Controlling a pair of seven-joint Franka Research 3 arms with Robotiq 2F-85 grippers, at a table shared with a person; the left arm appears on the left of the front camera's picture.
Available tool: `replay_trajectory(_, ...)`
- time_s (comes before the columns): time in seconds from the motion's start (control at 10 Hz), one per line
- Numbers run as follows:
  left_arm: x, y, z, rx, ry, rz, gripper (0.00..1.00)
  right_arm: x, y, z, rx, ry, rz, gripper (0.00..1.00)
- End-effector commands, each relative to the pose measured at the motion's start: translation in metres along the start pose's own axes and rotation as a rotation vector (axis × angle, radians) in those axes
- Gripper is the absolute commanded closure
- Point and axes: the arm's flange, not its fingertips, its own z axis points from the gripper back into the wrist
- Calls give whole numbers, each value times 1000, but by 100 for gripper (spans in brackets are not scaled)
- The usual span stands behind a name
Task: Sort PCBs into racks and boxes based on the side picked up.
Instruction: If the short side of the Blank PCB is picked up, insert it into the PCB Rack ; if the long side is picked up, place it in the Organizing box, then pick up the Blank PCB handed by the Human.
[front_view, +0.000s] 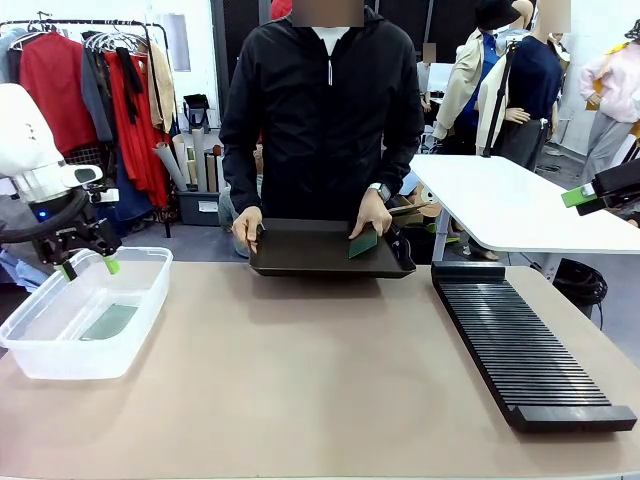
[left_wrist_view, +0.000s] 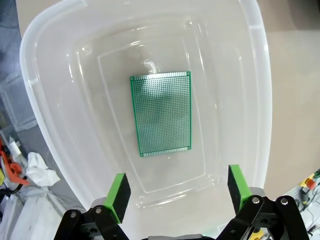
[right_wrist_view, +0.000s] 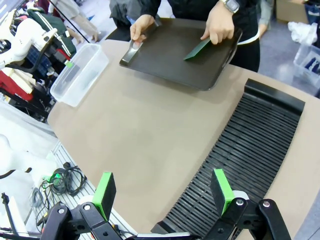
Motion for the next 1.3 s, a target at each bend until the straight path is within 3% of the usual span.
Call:
replay_trajectory(0.0,2,2,0,0,-1,-3,0,0,0,-1,-2,-15,3,0)
replay_trajectory(0.7,1,0,-1,0,2,0,0,0,0,-1,-2,-15,3,0)
replay_trajectory(0.9,-8,-14,40,-141,-147,-42,0,0,0,-1,-2,-15,3,0)
replay_trajectory(1.0,-14,-22,56,-141,-157,-73,0,0,0,-1,-2,-15,3,0)
replay_trajectory(1.2,-21,-30,74,-271,-157,-112,0,0,0,-1,-2,-15,3,0)
